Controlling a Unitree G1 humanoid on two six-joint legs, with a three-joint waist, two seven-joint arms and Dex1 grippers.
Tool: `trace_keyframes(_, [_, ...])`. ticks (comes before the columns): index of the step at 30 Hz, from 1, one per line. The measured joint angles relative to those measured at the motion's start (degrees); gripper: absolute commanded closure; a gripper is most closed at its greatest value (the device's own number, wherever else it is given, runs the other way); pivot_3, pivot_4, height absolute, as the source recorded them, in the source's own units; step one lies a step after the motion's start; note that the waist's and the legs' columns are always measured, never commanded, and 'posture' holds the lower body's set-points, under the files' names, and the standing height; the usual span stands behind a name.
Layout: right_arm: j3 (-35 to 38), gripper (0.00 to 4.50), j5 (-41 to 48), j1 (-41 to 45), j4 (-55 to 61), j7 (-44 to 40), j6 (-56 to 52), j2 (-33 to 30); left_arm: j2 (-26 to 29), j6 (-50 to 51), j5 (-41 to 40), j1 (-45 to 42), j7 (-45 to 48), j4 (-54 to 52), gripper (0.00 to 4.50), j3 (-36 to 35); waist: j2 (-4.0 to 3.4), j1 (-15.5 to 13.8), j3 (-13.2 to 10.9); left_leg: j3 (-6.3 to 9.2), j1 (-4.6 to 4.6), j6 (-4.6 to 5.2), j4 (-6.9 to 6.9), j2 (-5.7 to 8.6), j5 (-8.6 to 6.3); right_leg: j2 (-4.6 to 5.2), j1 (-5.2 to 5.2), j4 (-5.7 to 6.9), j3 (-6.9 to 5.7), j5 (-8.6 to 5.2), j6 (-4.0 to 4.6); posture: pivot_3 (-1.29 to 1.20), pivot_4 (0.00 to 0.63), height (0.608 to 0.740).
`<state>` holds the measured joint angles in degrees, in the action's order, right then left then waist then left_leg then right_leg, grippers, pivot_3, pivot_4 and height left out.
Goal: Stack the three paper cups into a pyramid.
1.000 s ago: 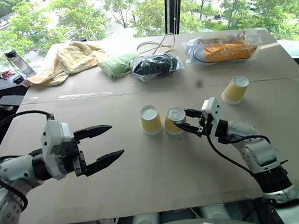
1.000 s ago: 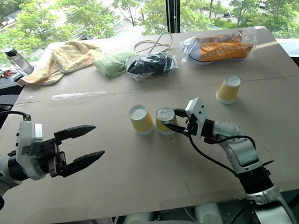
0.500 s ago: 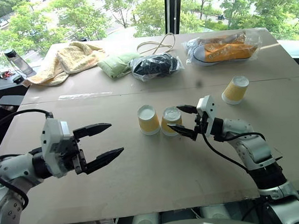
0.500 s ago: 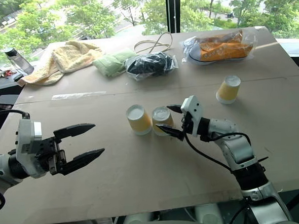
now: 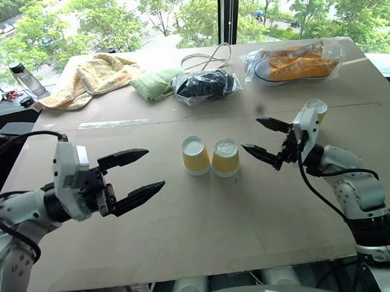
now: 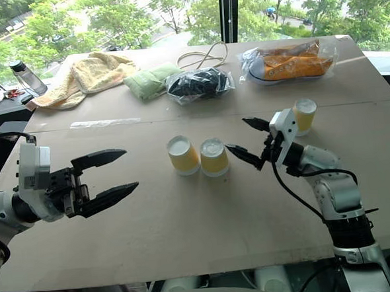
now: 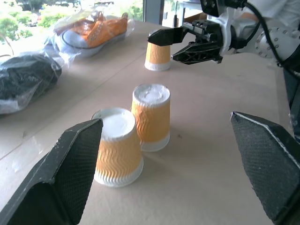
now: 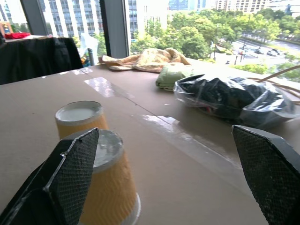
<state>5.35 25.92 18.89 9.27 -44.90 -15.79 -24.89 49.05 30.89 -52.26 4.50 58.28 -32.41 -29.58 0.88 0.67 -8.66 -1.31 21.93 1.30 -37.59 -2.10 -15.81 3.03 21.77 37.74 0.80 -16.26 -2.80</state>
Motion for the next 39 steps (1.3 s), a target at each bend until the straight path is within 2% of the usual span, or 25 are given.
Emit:
trace_keyframes(5, [7.29,0.03,-7.95,2.81,-12.20,9.76,7.48,-3.27,0.85,3.93,-3.65,-7.90,-5.54,-1.45,0.00,4.08,0.00,0.18,0.00,-0.06,-0.01,-0.02,0.00,-0.01,0.01,-0.18,0.02,-0.01,0.10,0.00,0.00,0.00,0.150,0.740])
trace_keyframes(10, [7.58,0.03,-10.76,4.41,-19.43,15.27,8.94,-1.94,1.92,6.57,-5.65,-12.68,-7.34,-1.95,0.00,7.41,-0.02,0.58,-0.02,-0.13,-0.02,-0.04,0.10,-0.07,0.03,-0.31,0.17,0.09,0.21,0.00,0.00,0.00,0.150,0.740])
trace_keyframes(17, [7.39,0.03,-9.91,6.24,-23.09,16.15,8.34,-0.14,1.98,7.65,-6.31,-15.78,-8.48,-1.81,0.00,9.88,-0.04,0.35,-0.03,-0.16,0.00,-0.07,0.09,-0.06,0.04,-0.29,0.17,0.07,0.20,0.00,-0.01,0.00,0.150,0.740])
trace_keyframes(31, [8.19,0.03,-7.52,7.96,-28.14,16.77,6.84,1.19,3.98,8.74,-5.27,-16.39,-9.79,-1.82,0.00,9.87,-0.05,0.29,-0.04,-0.16,0.00,-0.13,0.09,-0.05,0.08,-0.29,0.17,0.07,0.19,0.00,-0.01,0.00,0.150,0.740])
trace_keyframes(34, [8.19,0.83,-7.41,8.08,-28.35,16.75,6.95,1.40,4.07,8.73,-5.15,-16.13,-9.68,-1.82,0.00,9.82,-0.05,0.31,-0.04,-0.16,0.00,-0.13,0.09,-0.06,0.08,-0.29,0.17,0.07,0.19,0.00,-0.01,0.00,0.150,0.740])
trace_keyframes(37, [8.18,2.09,-7.48,8.51,-28.55,16.69,7.30,1.58,4.39,8.72,-4.96,-15.92,-9.56,-1.82,0.00,9.80,-0.05,0.31,-0.04,-0.16,0.00,-0.13,0.09,-0.06,0.08,-0.29,0.18,0.08,0.19,0.00,-0.01,0.00,0.150,0.740])
trace_keyframes(39, [8.18,2.23,-7.54,8.65,-28.64,16.62,7.58,1.58,4.55,8.72,-4.65,-15.75,-9.47,-1.82,0.00,9.79,-0.05,0.30,-0.04,-0.15,0.01,-0.13,0.09,-0.06,0.08,-0.29,0.18,0.07,0.19,0.00,-0.01,0.00,0.150,0.740])
